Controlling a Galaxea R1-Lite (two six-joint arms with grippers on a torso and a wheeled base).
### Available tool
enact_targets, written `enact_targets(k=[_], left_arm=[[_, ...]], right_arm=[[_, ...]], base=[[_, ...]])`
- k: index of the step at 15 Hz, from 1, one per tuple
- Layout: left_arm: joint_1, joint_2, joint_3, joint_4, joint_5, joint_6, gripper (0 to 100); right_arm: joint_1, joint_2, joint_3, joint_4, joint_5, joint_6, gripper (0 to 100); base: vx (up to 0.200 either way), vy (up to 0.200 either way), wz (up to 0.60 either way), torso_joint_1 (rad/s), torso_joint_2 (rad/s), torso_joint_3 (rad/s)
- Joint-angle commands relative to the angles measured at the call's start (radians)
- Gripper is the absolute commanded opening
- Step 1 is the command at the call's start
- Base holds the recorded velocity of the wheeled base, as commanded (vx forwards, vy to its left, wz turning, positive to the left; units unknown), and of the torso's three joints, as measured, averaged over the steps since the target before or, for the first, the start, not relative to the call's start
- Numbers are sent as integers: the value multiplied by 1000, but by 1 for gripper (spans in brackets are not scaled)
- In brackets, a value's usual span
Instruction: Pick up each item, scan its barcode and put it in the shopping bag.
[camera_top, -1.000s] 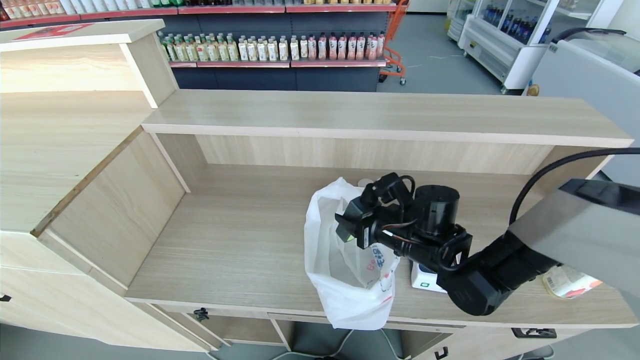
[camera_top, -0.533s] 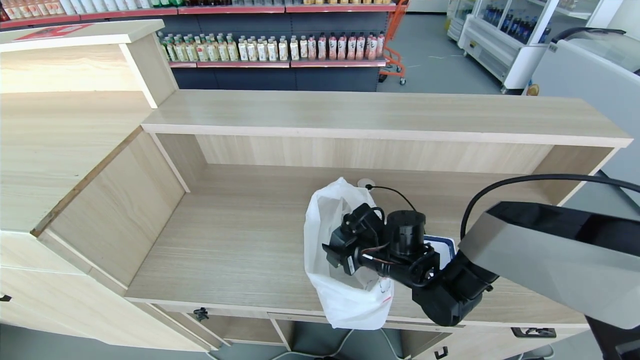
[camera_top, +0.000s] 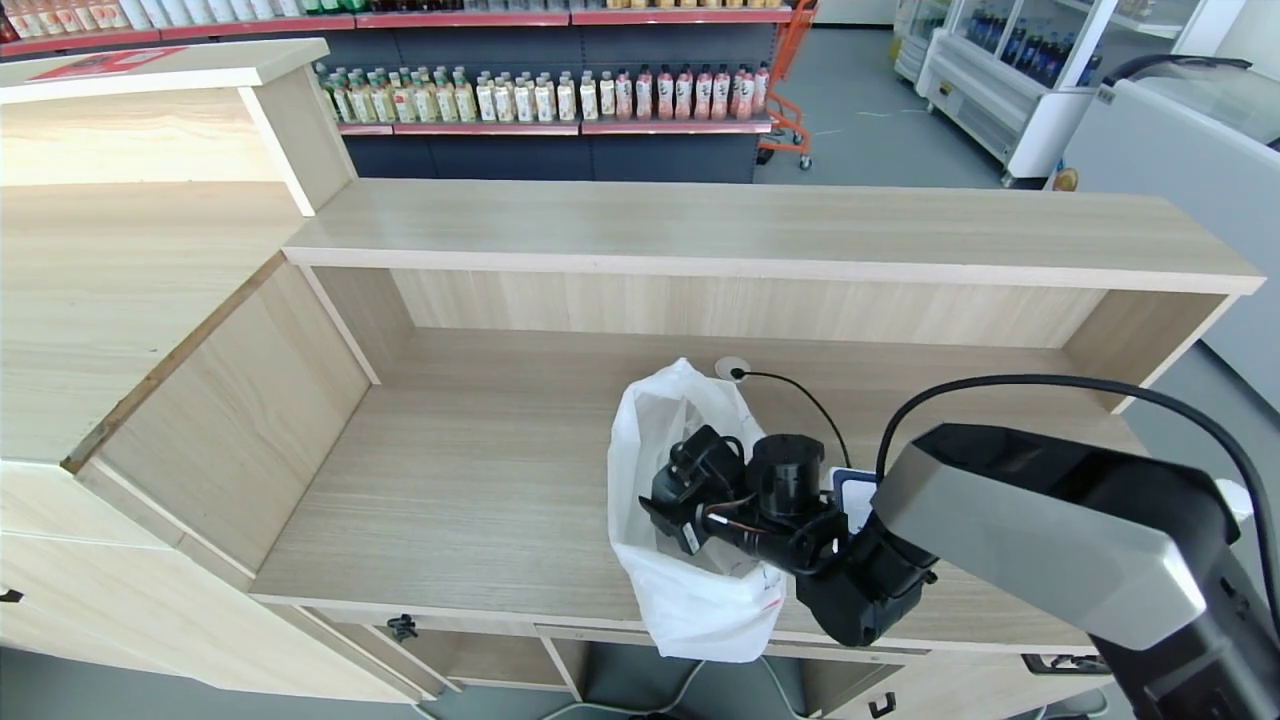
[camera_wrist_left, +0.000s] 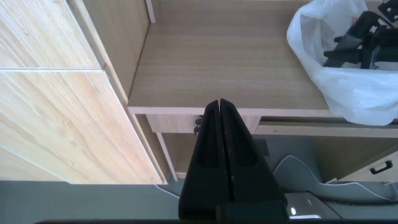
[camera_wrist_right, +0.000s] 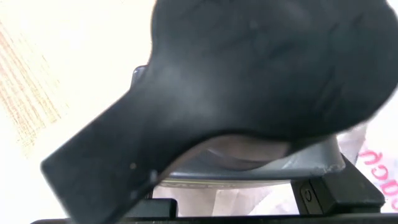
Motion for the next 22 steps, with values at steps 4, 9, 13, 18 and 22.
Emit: enact_targets(k=[4, 9, 13, 18, 22], left_arm=[[0, 0, 0, 0, 0, 0, 0], [0, 0, 0, 0, 0, 0, 0], [0, 0, 0, 0, 0, 0, 0], [0, 0, 0, 0, 0, 0, 0], [0, 0, 0, 0, 0, 0, 0]], right_arm=[[1, 74, -38, -3, 1, -22, 0], [-24, 91, -32, -46, 1, -46, 100], [-25, -11, 0, -18, 2, 21, 100], [-56, -224, 11, 100, 1, 262, 100], [-110, -396, 34, 175, -1, 346, 100]], base=[[0, 0, 0, 0, 0, 0], [0, 0, 0, 0, 0, 0], [0, 0, 0, 0, 0, 0], [0, 0, 0, 0, 0, 0], [0, 0, 0, 0, 0, 0]])
